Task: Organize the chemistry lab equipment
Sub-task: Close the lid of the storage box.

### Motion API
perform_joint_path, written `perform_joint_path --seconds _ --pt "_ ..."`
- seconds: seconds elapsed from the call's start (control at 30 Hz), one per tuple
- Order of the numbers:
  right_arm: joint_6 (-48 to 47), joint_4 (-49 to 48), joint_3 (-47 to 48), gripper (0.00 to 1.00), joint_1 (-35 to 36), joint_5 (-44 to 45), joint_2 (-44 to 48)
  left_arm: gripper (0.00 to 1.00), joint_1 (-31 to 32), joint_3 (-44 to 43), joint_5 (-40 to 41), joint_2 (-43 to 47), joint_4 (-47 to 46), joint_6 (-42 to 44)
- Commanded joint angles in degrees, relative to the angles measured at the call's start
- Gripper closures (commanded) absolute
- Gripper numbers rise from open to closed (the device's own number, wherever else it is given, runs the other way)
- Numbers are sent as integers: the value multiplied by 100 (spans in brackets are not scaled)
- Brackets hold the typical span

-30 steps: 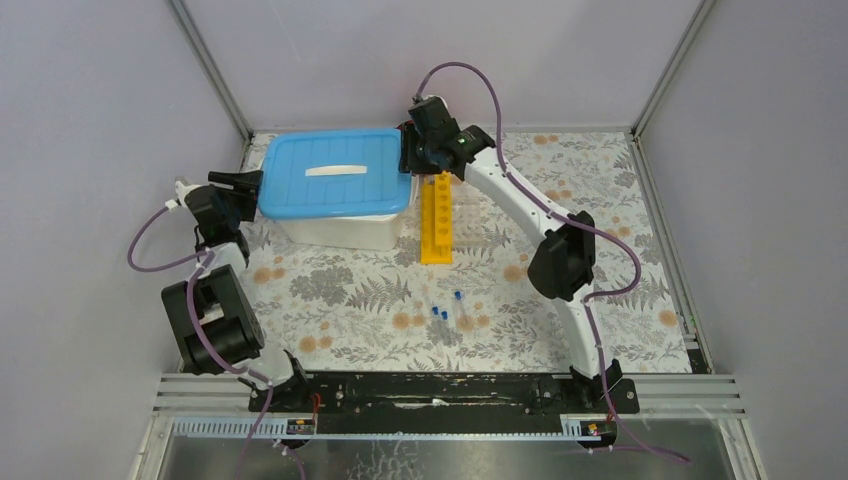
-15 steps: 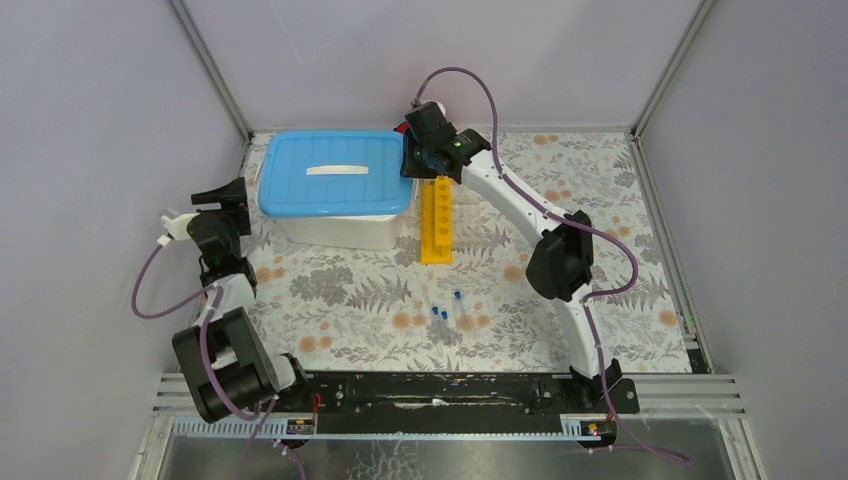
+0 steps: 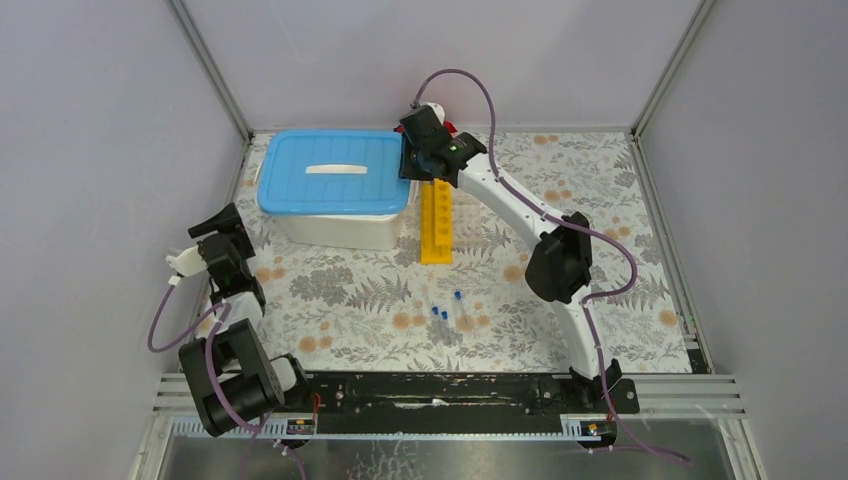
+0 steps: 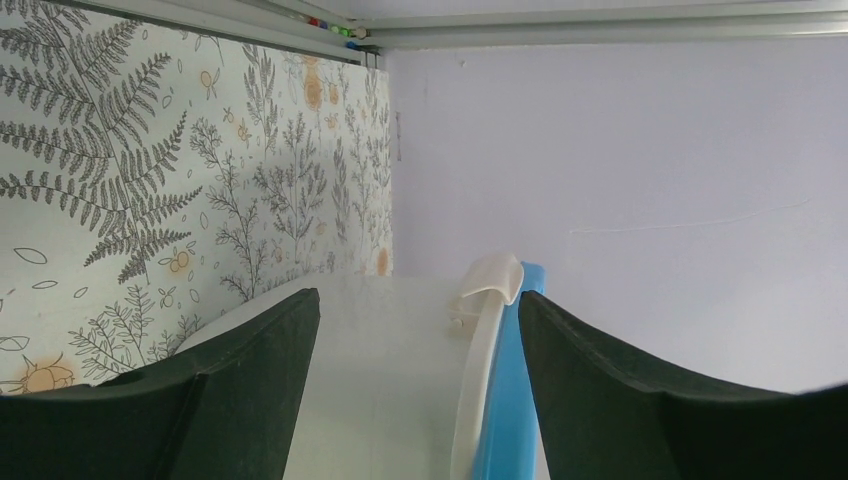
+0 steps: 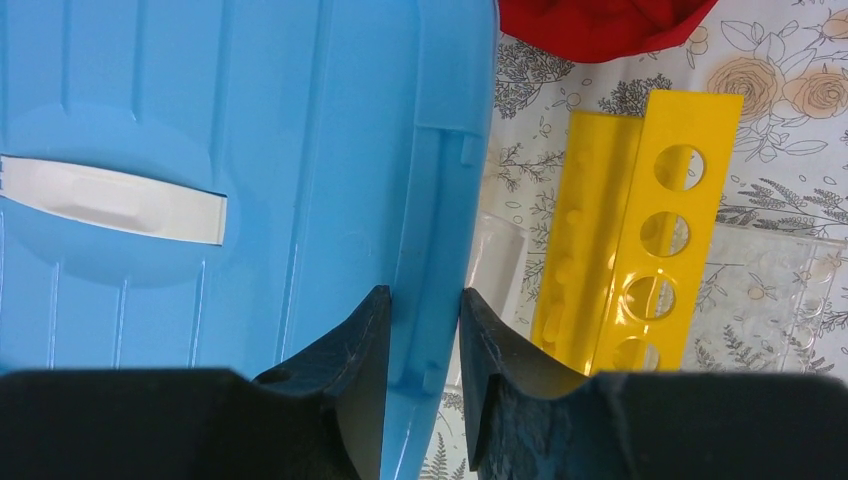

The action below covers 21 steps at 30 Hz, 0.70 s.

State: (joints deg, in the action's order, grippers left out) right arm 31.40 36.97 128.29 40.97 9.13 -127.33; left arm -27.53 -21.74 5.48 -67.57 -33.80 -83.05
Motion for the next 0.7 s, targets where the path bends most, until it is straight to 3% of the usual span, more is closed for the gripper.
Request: perform_joint_path --seconds 0.0,0.67 --pt "95 227 143 83 246 162 265 21 -17 24 378 -34 -171 -103" --pt "449 448 278 93 663 764 260 22 132 111 255 -551 -557 -682"
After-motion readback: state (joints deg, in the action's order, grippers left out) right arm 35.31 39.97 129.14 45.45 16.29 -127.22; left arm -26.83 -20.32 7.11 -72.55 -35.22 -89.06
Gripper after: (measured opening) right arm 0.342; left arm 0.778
